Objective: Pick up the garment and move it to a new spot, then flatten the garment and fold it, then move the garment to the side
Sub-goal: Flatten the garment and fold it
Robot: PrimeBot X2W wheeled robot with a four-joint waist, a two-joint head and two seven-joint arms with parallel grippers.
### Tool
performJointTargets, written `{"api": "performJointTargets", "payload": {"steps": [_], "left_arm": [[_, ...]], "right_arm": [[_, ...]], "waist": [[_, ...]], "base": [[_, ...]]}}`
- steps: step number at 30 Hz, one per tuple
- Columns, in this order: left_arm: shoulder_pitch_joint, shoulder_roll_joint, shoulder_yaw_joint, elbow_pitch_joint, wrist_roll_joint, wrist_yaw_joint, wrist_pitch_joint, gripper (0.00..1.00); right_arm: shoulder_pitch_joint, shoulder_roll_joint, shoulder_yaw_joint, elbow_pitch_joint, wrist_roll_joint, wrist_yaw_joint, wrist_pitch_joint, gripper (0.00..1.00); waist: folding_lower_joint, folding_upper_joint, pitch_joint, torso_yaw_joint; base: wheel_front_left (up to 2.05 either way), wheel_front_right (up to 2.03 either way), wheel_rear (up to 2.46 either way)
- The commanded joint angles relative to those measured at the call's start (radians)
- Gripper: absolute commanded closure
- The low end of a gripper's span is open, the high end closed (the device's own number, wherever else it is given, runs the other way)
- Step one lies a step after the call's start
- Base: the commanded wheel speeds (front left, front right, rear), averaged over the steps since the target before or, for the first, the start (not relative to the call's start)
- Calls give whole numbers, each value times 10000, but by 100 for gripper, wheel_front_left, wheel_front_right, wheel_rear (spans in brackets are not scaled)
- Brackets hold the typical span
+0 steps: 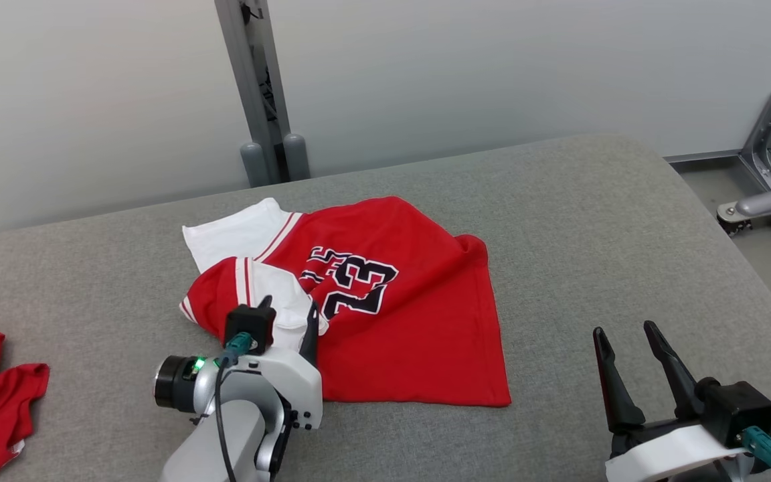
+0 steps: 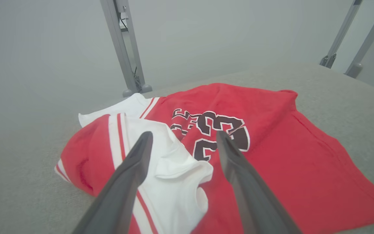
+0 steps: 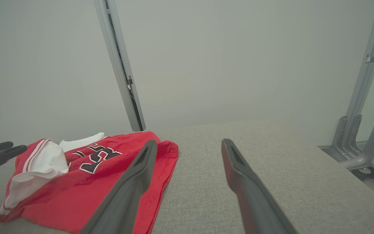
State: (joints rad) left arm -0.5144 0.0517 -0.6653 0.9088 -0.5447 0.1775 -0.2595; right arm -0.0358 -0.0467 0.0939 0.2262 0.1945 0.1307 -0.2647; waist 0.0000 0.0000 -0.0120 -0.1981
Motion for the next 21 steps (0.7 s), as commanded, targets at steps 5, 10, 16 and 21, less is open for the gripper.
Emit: {"api": "performJointTargets", "payload": {"steps": [5, 10, 16, 21], "left_arm": [[702, 498, 1334, -1407, 429, 515, -33, 0], [1984, 821, 3043, -2800, 891, 585, -36, 0], [3589, 595, 4471, -3938, 1650, 210, -37, 0], [4214, 275, 5056, -4218, 2059, -76, -37, 0]], "right_arm": [[170, -70, -146, -43, -66, 2, -21, 0], [260, -73, -329, -261, -174, 2, -21, 0], [468, -79, -649, -469, -289, 2, -21, 0], [555, -81, -666, -420, -379, 2, -21, 0]], "waist": [[0, 0, -253, 417], [0, 0, -430, 611], [0, 0, -593, 779], [0, 0, -657, 847]], "base": [[0, 0, 0], [0, 0, 0], [0, 0, 0], [0, 0, 0]]}}
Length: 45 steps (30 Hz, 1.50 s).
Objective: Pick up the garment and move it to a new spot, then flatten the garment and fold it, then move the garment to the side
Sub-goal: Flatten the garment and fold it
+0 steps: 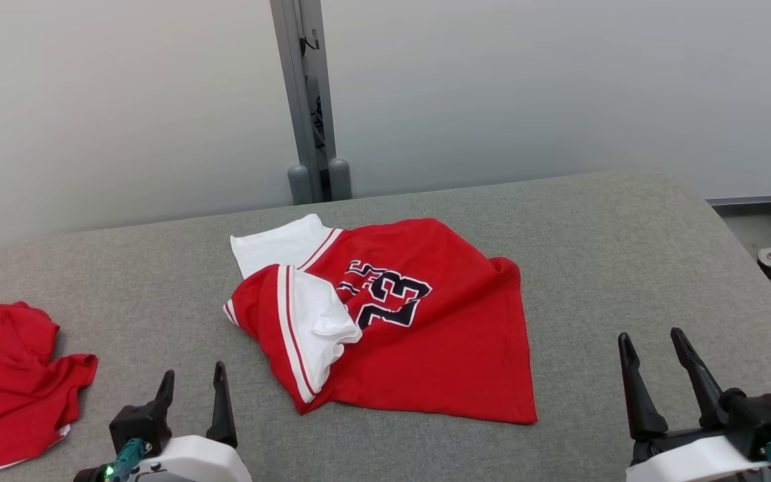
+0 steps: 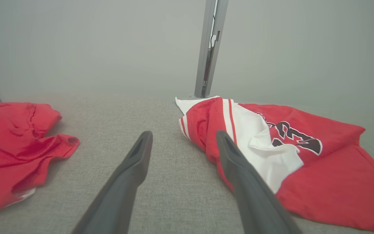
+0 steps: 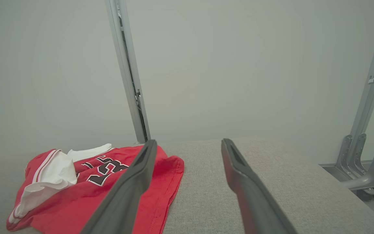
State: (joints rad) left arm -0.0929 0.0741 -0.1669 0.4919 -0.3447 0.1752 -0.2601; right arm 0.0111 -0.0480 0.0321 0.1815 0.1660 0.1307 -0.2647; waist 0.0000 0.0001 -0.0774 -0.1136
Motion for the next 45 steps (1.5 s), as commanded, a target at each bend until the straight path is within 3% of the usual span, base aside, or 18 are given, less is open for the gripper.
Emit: {"api": "performJointTargets", "payload": {"steps": [1, 7, 13, 29, 35, 37, 45], "left_arm": [[7, -17, 117, -65, 129, -105, -32, 0], [-579, -147, 102, 317, 564, -535, -32, 0], [-1806, -195, -368, 1755, 880, -916, -32, 0], [-4233, -215, -1482, 4928, 741, -1087, -33, 0], [-4761, -126, -1442, 5833, 788, -1123, -31, 0], [-4949, 29, -1359, 6192, 787, -930, -31, 0], [-5293, 11, -1595, 6959, 835, -1376, -32, 0]], "right_arm": [[96, -67, -34, 33, -94, 2, -21, 0], [-86, -65, 201, 85, -52, 2, -21, 0], [-237, -64, 420, 152, -13, 2, -21, 0], [-630, -59, 615, 339, 138, 2, -21, 0], [-614, -60, 638, 319, 209, 2, -20, 0], [-667, -58, 656, 287, 248, 2, -20, 0], [-735, -58, 598, 260, 301, 2, -20, 0]], "waist": [[0, -1, -9, -1], [0, -1, 166, -180], [0, -1, 537, -624], [0, -1, 1343, -1838], [0, -1, 1479, -1967], [0, -1, 1571, -1995], [0, -1, 1794, -1947]], "base": [[0, 0, 0], [0, 0, 0], [0, 0, 0], [0, 0, 0], [0, 0, 0], [0, 0, 0], [0, 0, 0]]}}
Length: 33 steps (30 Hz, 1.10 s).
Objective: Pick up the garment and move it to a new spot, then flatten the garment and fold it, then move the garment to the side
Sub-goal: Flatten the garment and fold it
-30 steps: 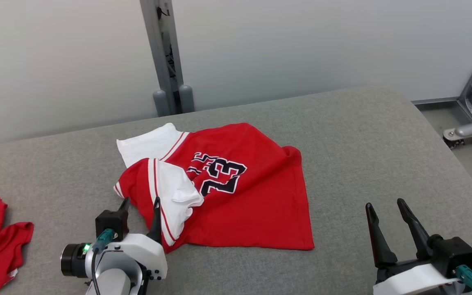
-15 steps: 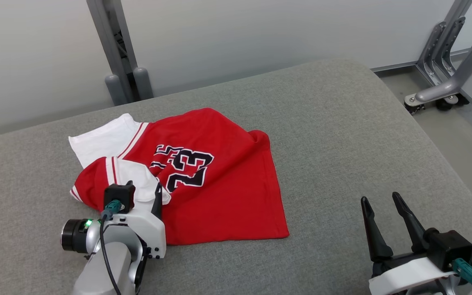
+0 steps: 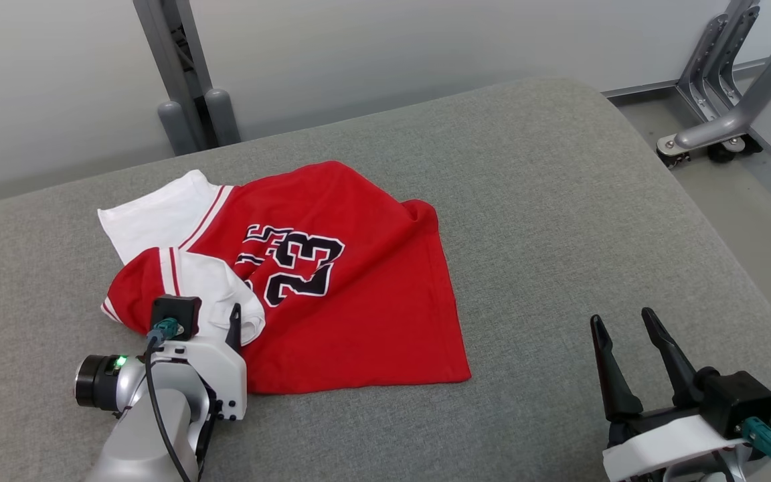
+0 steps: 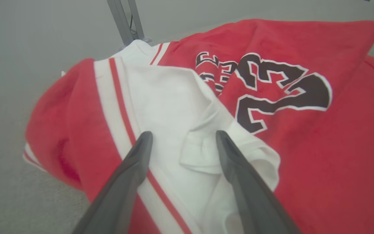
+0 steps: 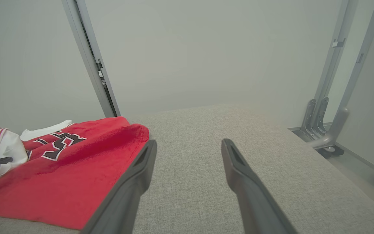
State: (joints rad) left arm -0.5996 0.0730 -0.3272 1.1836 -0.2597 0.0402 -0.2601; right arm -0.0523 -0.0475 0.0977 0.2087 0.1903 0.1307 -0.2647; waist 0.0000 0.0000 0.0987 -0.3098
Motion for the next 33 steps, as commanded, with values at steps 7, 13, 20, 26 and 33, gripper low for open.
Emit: {"api": "performJointTargets", "payload": {"steps": [7, 13, 20, 26, 33], "left_arm": [[-422, -63, -203, 245, -5, -332, -32, 0], [-368, -130, -352, 259, -59, -392, -32, 0], [-255, -179, -467, 290, -177, -477, -32, 100], [-90, -199, -505, 75, -339, -524, -32, 100], [347, -205, -279, -725, -772, -480, -33, 100]], "right_arm": [[-207, -65, -7, 35, 73, 2, -20, 0], [-188, -63, -19, 129, 86, 2, -20, 0], [-168, -63, -61, 166, 70, 2, -20, 0], [-105, -65, -99, 228, 1, 2, -20, 0], [125, -63, -238, 513, -128, 2, -20, 0]], "waist": [[0, 0, 153, 9], [0, 0, 133, -6], [0, 0, 66, 46], [0, 0, -118, 167], [0, 0, -611, 465]], "base": [[0, 0, 0], [0, 0, 0], [0, 0, 0], [0, 0, 0], [0, 0, 0]]}}
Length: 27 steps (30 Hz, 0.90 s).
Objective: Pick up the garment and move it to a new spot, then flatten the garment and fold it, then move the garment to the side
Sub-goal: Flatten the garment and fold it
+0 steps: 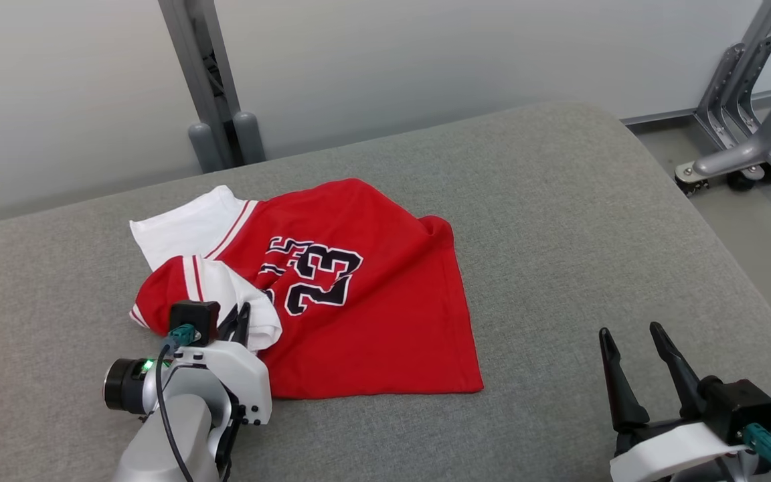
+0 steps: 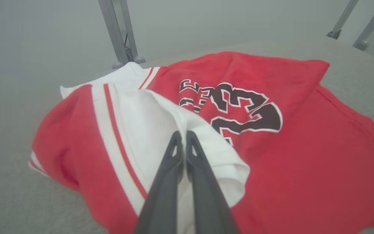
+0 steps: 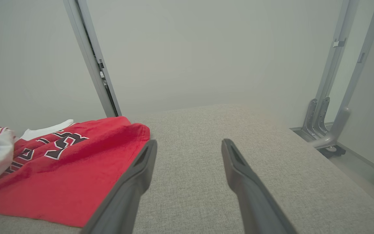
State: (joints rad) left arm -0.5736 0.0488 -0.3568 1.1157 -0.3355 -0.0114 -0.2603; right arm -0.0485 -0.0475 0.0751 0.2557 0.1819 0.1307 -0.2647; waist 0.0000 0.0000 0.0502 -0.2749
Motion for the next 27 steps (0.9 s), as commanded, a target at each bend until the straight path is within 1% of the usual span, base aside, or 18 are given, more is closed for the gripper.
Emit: {"api": "performJointTargets", "payload": {"steps": [1, 5, 10, 12, 15, 19, 23, 24, 27], "left_arm": [[173, 40, 40, -163, -59, 74, -30, 100], [414, 34, 198, -619, -218, 171, -30, 100], [827, 89, 540, -1085, -410, 125, -30, 100], [1015, 157, 687, -1256, -486, 102, -30, 100], [1287, 256, 868, -1517, -538, 183, -30, 100], [1623, 239, 994, -1831, -493, 290, -30, 100], [1809, 188, 976, -1988, -465, 287, -30, 100], [1809, 188, 976, -1988, -465, 287, -30, 100], [1911, 173, 941, -2067, -444, 303, -30, 100]], "right_arm": [[149, -65, -42, 101, -43, 2, -20, 0], [189, -69, -136, 389, 58, 2, -22, 0], [293, -66, -98, 933, 191, 2, -20, 0], [261, -63, 26, 1348, 353, 2, -22, 0], [49, -65, 349, 2100, 618, 2, -19, 0], [-371, -58, 914, 3221, 1002, 2, -22, 0], [-943, -75, 1416, 4341, 1721, 2, -20, 0], [-943, -75, 1416, 4341, 1721, 2, -20, 0], [-1297, -75, 1762, 5049, 2467, 2, -22, 0]], "waist": [[0, 0, -196, 182], [0, 0, -434, 489], [0, 0, -670, 890], [0, 0, -740, 1067], [0, 0, -809, 1352], [0, 0, -822, 1770], [0, 0, -790, 2163], [0, 0, -790, 2163], [0, 0, -766, 2409]], "base": [[0, 0, 0], [0, 0, 0], [0, 0, 0], [0, 0, 0], [0, 0, 0], [0, 0, 0], [0, 0, 0], [0, 0, 0], [0, 0, 0]]}}
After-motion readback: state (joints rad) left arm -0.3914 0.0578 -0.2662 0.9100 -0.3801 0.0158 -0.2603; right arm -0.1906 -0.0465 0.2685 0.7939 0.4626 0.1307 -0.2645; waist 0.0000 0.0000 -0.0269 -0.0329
